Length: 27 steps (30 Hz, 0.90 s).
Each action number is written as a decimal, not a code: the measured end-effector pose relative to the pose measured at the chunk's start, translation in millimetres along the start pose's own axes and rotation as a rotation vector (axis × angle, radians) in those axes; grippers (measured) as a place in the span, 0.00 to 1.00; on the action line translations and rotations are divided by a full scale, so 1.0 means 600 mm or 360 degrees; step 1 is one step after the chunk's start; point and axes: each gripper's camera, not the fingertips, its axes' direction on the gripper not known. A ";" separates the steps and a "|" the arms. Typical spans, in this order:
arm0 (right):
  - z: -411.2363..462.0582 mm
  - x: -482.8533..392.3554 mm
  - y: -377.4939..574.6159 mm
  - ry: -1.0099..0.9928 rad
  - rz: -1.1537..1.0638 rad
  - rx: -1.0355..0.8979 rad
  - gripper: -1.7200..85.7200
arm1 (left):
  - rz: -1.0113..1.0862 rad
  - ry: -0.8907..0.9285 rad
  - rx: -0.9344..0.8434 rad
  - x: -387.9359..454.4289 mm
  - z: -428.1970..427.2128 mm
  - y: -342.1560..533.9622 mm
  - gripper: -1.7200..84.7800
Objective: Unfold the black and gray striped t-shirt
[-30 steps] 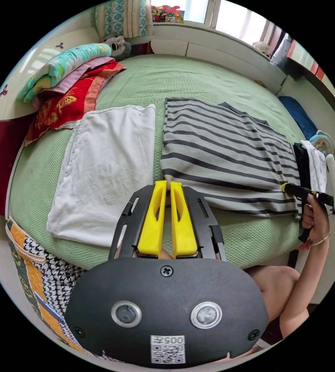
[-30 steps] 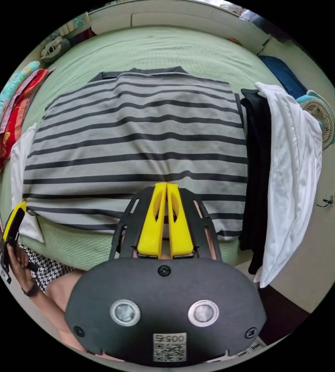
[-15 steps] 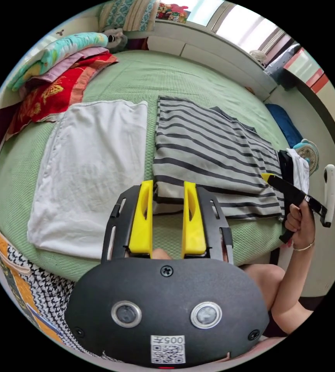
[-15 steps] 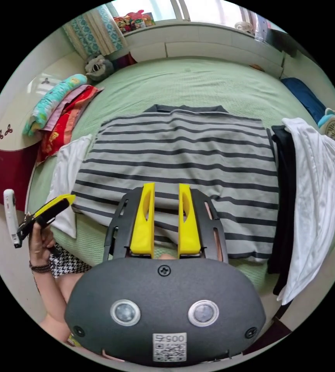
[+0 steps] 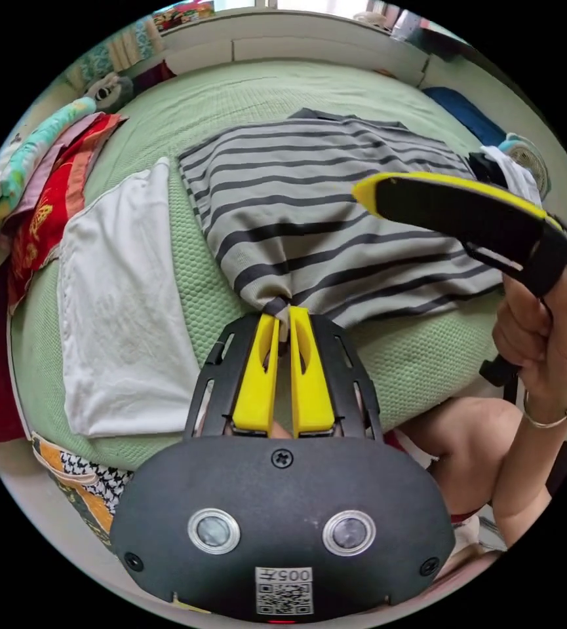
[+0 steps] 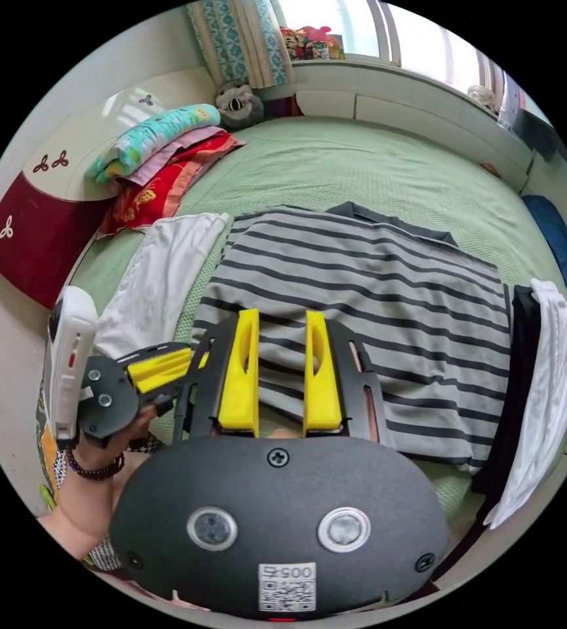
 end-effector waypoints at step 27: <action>0.181 -0.032 -0.267 0.0146 0.0277 -0.0371 0.04 | -0.0148 0.0433 0.0106 -0.153 -0.047 0.024 0.08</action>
